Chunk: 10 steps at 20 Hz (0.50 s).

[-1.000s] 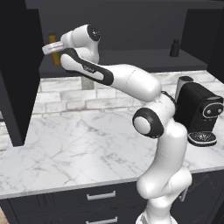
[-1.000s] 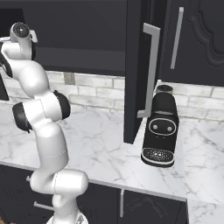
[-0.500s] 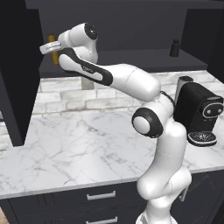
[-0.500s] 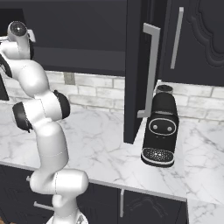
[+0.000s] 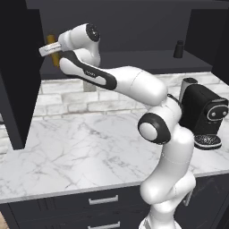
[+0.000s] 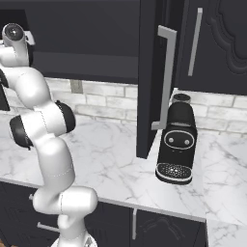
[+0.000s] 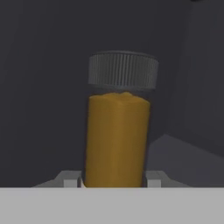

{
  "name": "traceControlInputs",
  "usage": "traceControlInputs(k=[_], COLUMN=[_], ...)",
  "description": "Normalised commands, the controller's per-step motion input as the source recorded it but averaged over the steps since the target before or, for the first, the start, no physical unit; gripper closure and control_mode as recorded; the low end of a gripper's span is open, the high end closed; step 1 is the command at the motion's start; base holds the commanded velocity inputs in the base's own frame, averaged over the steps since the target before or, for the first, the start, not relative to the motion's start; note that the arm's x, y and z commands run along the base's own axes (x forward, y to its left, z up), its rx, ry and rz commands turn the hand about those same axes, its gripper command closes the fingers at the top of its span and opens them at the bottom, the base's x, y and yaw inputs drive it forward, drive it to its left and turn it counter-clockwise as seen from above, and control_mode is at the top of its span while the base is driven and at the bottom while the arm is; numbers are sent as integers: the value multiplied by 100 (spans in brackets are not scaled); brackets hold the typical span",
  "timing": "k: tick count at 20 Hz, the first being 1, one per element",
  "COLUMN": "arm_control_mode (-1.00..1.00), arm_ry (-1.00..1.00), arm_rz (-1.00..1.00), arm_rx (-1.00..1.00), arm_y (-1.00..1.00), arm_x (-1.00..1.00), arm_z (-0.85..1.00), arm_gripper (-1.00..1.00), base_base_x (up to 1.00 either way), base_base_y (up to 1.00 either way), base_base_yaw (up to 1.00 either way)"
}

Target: Collect the turmeric, mayonnaise, and shaker from the cabinet and place them next to the stove.

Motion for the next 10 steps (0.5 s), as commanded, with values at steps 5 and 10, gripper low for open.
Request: traceControlInputs(k=[5,10], arm_control_mode=[-100,-100], arm_ry=[-8,-8], arm_rz=[0,2], arm_rx=[2,5], arm_y=[-1,-15], arm_x=[-28,-34], arm_z=[0,0], arm_gripper=[100,100], base_base_x=[0,0], base_base_y=[0,0], base_base_yaw=[0,0])
